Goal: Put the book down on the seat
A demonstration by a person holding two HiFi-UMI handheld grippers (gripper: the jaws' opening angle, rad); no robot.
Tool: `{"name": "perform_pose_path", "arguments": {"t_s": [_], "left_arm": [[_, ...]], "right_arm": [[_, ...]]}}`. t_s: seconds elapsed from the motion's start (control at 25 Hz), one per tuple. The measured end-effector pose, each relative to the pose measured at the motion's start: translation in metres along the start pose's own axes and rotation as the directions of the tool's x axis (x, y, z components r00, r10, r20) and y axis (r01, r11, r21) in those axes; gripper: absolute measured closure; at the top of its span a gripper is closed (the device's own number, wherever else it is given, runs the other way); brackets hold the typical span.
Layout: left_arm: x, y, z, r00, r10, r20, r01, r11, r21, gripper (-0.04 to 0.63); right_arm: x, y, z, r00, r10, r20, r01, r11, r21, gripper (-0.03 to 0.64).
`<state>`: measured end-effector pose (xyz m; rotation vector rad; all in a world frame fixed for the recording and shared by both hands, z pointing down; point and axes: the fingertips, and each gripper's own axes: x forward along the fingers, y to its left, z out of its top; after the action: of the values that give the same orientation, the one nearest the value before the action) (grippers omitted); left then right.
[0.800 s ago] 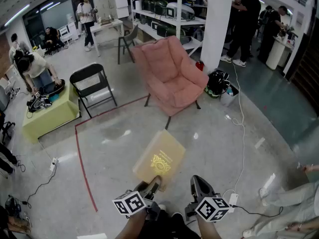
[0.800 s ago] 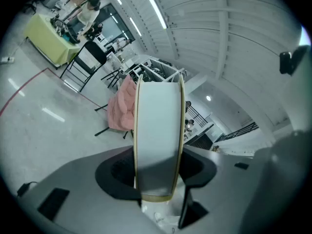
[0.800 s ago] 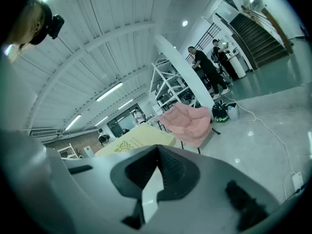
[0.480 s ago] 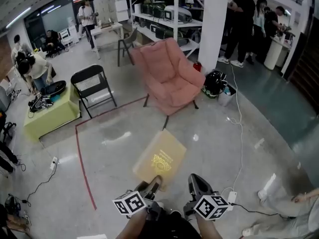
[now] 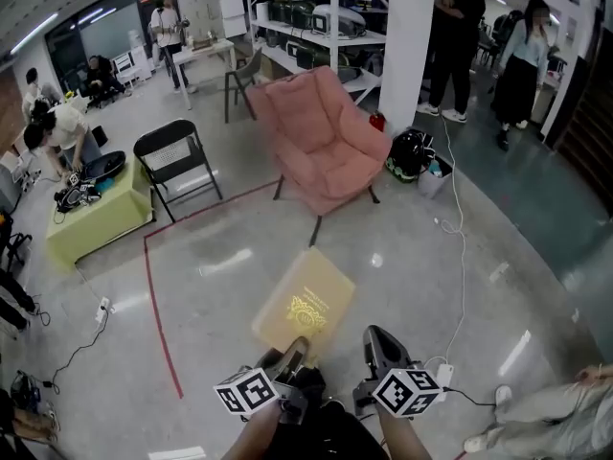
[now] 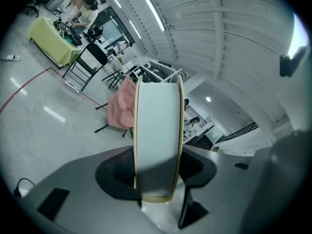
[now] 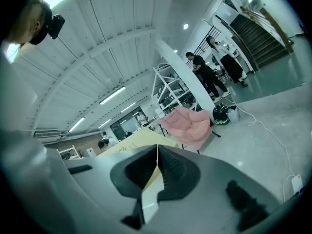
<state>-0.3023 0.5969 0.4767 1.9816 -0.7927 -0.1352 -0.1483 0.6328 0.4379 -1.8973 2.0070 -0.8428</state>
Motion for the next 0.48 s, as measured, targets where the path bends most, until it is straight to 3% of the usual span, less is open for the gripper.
{"name": "perform_pose_path", "arguments": {"t_s": [0.48], "left_arm": [[0.085, 0.018, 0.067, 1.000, -0.019, 0.001, 0.019, 1.000, 0.013, 0.364]], "right_arm": [[0.093, -0.026, 0.039, 1.000, -0.006, 0.016, 0.005, 1.000, 0.017, 0.604]]}}
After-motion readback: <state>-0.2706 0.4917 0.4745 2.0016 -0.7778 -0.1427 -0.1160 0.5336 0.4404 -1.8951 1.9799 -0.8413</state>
